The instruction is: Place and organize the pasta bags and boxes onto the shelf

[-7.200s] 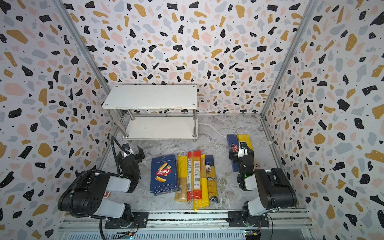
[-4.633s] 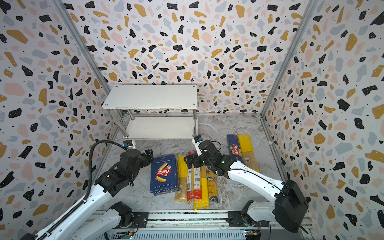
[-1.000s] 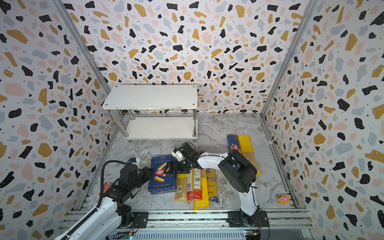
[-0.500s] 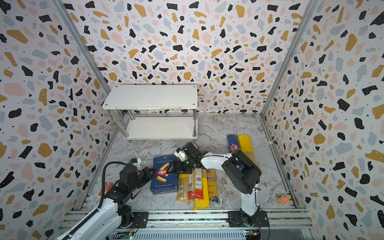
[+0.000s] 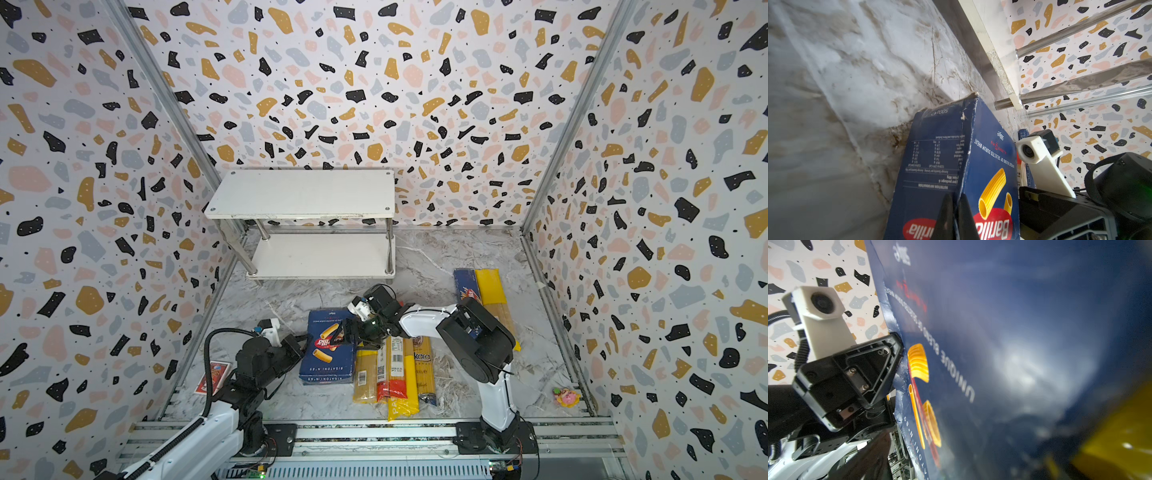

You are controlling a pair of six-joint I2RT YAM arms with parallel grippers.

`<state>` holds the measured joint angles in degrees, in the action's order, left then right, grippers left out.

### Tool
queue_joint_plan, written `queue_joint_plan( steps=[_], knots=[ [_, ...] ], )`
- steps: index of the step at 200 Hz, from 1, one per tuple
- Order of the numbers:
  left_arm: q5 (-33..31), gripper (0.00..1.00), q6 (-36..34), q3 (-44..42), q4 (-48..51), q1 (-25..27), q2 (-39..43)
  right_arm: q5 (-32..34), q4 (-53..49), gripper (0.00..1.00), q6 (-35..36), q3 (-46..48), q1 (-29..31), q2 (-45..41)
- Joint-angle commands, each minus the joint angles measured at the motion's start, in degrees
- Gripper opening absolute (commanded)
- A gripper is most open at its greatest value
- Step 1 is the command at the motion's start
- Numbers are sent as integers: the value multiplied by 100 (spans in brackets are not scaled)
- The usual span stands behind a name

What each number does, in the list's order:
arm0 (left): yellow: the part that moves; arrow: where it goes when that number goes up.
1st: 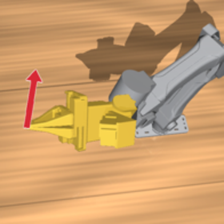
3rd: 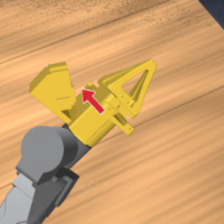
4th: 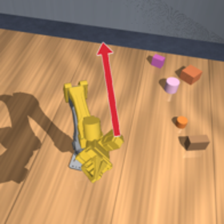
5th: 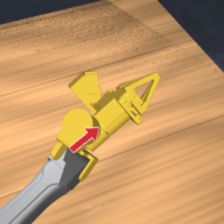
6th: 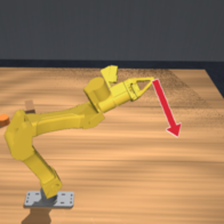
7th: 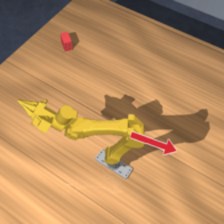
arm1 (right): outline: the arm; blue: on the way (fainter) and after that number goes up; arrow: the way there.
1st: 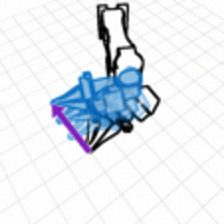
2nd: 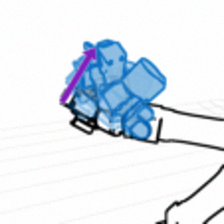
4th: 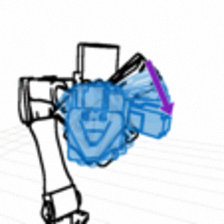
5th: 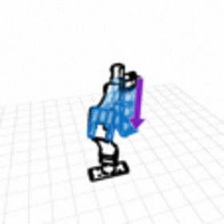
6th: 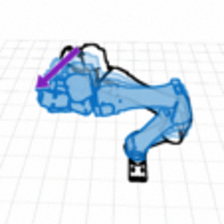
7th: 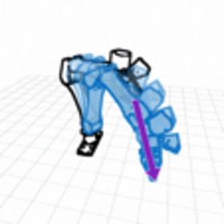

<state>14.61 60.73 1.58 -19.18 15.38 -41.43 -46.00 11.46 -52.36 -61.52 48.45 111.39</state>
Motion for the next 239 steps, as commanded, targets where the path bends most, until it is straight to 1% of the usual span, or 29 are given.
queue_joint_plan(
  steps=[1,21,35,49,59,67,74,86,95,104,111,115,123,129,138,147,160,165,183,199,211,223,239],
  knots=[
    [1346,0,163,-257,28,218,-57,-966,1947,100,-585,140,420,318],
    [1420,0,143,-225,117,220,63,-998,2269,99,-580,200,420,113],
    [1448,0,99,-156,222,220,142,-999,2358,96,-576,219,412,-46],
    [1484,0,88,-85,293,216,204,-1014,2489,90,-560,265,420,-232],
    [1499,0,84,-22,350,220,254,-1017,2427,83,-492,265,411,-363],
    [1507,0,113,21,362,220,283,-988,2200,77,-346,238,395,-442],
    [1526,0,136,59,362,218,313,-920,1868,74,-147,199,380,-510],
    [1546,0,158,128,388,220,342,-790,1335,66,166,145,330,-607],
    [1554,0,150,186,425,220,359,-764,1219,64,253,191,278,-667],
    [1546,0,117,247,441,220,372,-806,1351,58,170,318,209,-746],
    [1531,5,81,300,627,220,370,-838,1536,56,60,441,150,-802],
    [1516,9,59,338,674,220,370,-860,1651,55,-13,519,119,-839],
    [1481,23,16,404,774,220,370,-906,1873,51,-142,655,58,-898],
    [1452,30,-22,461,846,220,368,-932,1977,49,-206,730,20,-941],
    [1404,39,-84,543,925,206,372,-971,2049,49,-246,803,-32,-995],
    [1327,53,-142,632,1053,210,368,-982,2052,47,-235,860,-69,-1050],
    [1250,70,-220,772,1219,210,362,-1012,2070,47,-232,910,-106,-1145],
    [1227,72,-263,843,1313,202,362,-1033,2070,47,-230,935,-120,-1189],
    [1047,76,-465,1092,1749,187,352,-1031,1974,47,-163,957,-168,-1348],
    [862,76,-639,1219,2240,194,298,-1003,1783,47,-26,944,-204,-1463],
    [754,71,-700,1177,2472,190,236,-964,1531,47,130,893,-213,-1506],
    [730,64,-698,999,2463,191,168,-935,1279,47,300,828,-213,-1524],
    [822,51,-494,644,2073,188,81,-881,1156,47,405,841,-212,-1545]
  ],
)
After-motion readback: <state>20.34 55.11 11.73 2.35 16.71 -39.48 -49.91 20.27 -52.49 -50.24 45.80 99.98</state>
